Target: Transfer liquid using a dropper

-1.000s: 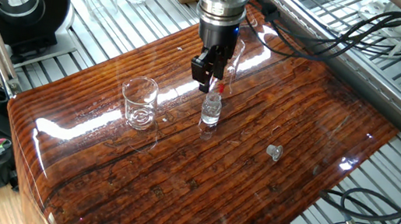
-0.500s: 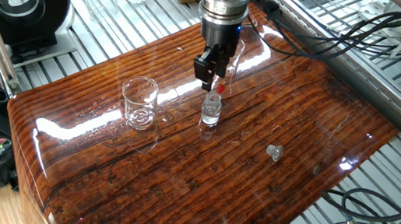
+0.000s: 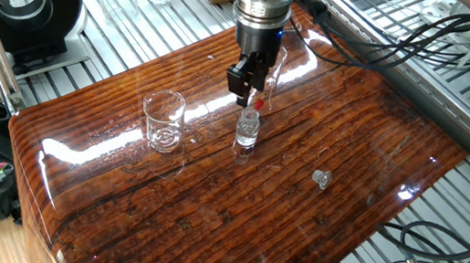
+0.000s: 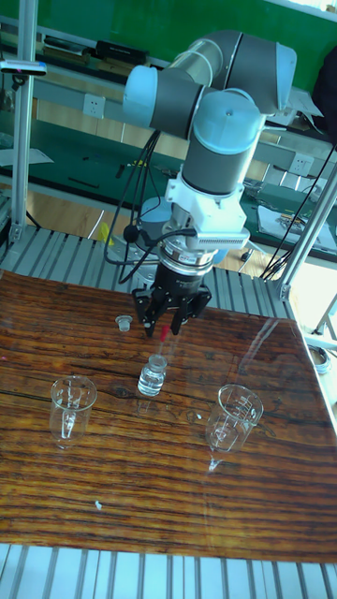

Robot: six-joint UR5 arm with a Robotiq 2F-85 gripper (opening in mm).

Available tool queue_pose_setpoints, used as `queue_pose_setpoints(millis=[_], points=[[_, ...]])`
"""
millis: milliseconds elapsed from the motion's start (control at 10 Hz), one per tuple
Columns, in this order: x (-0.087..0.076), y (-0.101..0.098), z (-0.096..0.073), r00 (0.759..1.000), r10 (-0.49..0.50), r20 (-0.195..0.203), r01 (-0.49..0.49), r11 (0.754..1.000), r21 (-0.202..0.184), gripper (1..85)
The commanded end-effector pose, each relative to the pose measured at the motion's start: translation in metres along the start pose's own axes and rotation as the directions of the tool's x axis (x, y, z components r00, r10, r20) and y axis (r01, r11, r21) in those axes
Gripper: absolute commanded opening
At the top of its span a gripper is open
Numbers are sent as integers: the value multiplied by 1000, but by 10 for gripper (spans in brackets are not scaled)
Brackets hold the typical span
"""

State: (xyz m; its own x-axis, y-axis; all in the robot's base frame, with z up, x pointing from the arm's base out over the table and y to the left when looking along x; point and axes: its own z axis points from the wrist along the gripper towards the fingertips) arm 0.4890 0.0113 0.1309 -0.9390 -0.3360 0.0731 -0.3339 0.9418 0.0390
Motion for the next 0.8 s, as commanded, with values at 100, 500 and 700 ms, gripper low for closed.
queue_pose_setpoints(millis=[100, 500, 700], points=[[-4, 7, -2, 999, 30, 19, -29, 999, -22, 397], [-2, 5, -2, 999, 29, 14, -28, 999, -15, 387], [-3, 6, -1, 999, 32, 13, -32, 999, -14, 373]])
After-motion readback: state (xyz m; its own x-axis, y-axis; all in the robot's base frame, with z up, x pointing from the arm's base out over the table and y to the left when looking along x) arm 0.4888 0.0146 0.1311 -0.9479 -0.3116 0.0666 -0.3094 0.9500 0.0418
